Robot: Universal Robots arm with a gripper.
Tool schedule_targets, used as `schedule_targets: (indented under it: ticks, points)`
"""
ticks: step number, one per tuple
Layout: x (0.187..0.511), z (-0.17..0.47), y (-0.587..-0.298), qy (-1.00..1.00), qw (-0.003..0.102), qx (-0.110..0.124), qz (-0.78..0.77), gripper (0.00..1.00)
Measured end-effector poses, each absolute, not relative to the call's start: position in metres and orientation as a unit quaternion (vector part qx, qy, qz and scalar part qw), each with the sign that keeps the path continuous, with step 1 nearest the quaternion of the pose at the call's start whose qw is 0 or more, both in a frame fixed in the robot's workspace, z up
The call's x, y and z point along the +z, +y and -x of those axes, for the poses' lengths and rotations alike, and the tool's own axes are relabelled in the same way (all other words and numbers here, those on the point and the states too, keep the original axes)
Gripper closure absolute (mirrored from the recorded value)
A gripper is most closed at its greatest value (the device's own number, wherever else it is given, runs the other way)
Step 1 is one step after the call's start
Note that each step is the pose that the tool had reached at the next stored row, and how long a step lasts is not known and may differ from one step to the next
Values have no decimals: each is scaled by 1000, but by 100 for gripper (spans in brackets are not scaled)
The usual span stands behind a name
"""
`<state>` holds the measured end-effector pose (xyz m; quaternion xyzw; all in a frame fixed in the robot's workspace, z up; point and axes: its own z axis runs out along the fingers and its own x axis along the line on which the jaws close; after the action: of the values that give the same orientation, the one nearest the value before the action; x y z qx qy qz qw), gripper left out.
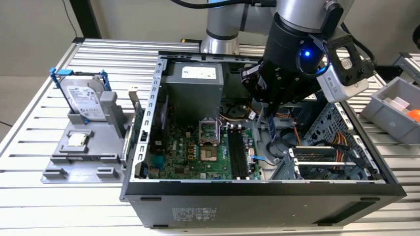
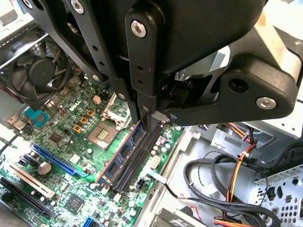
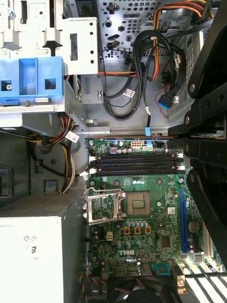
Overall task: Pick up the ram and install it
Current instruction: 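Insert the ram into the slot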
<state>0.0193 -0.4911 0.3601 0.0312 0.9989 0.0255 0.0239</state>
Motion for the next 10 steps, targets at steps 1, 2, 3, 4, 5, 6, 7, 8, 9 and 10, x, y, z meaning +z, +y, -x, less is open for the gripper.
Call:
schedule_targets:
  ticks: [1, 2, 3, 4, 5, 6, 7, 8, 9, 10]
  points:
    - [360, -19, -491, 999, 24, 26, -31, 100]
    - [359, -19, -491, 999, 24, 26, -31, 100]
    - [358, -19, -491, 999, 24, 26, -31, 100]
    - [357, -19, -491, 999, 24, 26, -31, 100]
    - [356, -19, -491, 999, 24, 26, -30, 100]
    - [354, -18, -491, 999, 24, 26, -30, 100]
    - [352, -18, -491, 999, 24, 26, -29, 100]
    - [350, -17, -491, 999, 24, 26, -29, 100]
    - [349, -17, -491, 999, 24, 26, -29, 100]
    - [347, -17, -491, 999, 24, 26, -28, 100]
